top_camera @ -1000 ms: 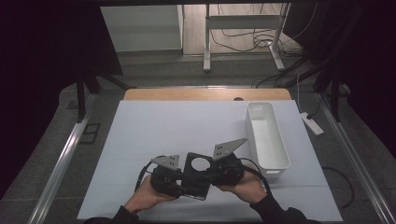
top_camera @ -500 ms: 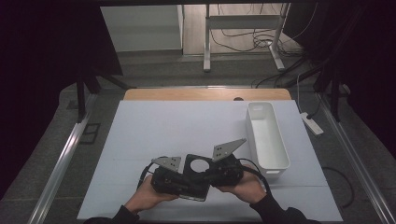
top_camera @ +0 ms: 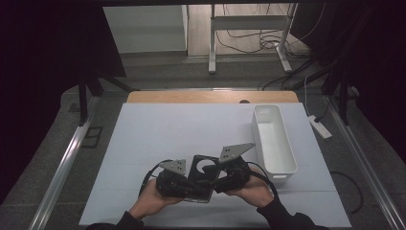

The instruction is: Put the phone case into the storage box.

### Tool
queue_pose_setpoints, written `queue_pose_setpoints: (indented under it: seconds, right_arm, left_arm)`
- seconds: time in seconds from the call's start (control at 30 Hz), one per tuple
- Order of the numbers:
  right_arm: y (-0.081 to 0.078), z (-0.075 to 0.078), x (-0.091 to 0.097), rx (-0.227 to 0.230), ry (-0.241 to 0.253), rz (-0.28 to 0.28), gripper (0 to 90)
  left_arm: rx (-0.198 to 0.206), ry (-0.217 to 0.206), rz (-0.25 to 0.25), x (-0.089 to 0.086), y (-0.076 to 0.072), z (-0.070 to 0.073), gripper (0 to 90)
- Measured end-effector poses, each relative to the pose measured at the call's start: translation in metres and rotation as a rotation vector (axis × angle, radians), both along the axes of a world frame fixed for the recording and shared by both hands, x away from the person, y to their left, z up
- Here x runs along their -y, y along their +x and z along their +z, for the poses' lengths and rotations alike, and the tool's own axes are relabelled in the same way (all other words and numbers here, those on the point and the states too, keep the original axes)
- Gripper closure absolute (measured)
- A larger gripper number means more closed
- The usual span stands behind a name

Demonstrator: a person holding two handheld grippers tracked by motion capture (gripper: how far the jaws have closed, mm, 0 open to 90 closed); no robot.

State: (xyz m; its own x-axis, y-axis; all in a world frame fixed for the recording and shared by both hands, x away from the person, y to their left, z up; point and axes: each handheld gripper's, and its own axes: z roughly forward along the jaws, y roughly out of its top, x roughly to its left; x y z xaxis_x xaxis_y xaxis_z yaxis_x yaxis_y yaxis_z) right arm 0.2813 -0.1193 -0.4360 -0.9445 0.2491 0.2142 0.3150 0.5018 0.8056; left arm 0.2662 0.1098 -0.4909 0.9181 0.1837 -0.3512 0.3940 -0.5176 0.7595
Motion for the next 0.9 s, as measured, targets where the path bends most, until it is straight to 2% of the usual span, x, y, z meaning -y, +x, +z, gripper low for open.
queue_pose_setpoints:
  seconds: [0.07,0.2,0.3,0.43,0.5,0.57,0.63,0.7,0.77,0.9]
  right_arm:
    - [0.002,0.001,0.002,0.002,0.01,-0.036,39.2]
    - [0.005,0.002,0.006,0.011,0.008,-0.073,30.4]
    - [0.007,0.003,0.009,0.02,0.008,-0.104,24.6]
    - [0.008,0.005,0.011,0.031,0.004,-0.154,17.8]
    - [0.009,0.005,0.012,0.031,0.004,-0.175,13.1]
    - [0.01,0.005,0.014,0.028,0.012,-0.188,10.9]
    - [0.01,0.006,0.015,0.019,0.015,-0.21,7.5]
    - [0.01,0.006,0.014,0.033,-0.022,-0.218,3.9]
    - [0.01,0.005,0.014,0.04,-0.032,-0.23,2.7]
    - [0.011,0.005,0.016,0.039,-0.026,-0.261,0.5]
  left_arm:
    - [0.008,0.014,0.017,-0.001,0.0,0.001,86.2]
    - [0.015,0.019,0.054,-0.004,0.002,0.002,86.1]
    - [0.018,0.025,0.101,-0.008,0.003,0.003,86.1]
    - [0.031,0.053,0.174,-0.011,0.005,0.003,86.0]
    - [0.037,0.07,0.193,-0.012,0.005,0.003,86.0]
    - [0.047,0.094,0.23,-0.012,0.006,0.002,86.0]
    - [0.038,0.097,0.251,-0.012,0.006,0.002,86.0]
    - [0.044,0.109,0.273,-0.013,0.007,0.002,85.9]
    - [0.046,0.109,0.28,-0.014,0.007,0.002,85.9]
    - [0.055,0.12,0.337,-0.016,0.007,0.003,86.0]
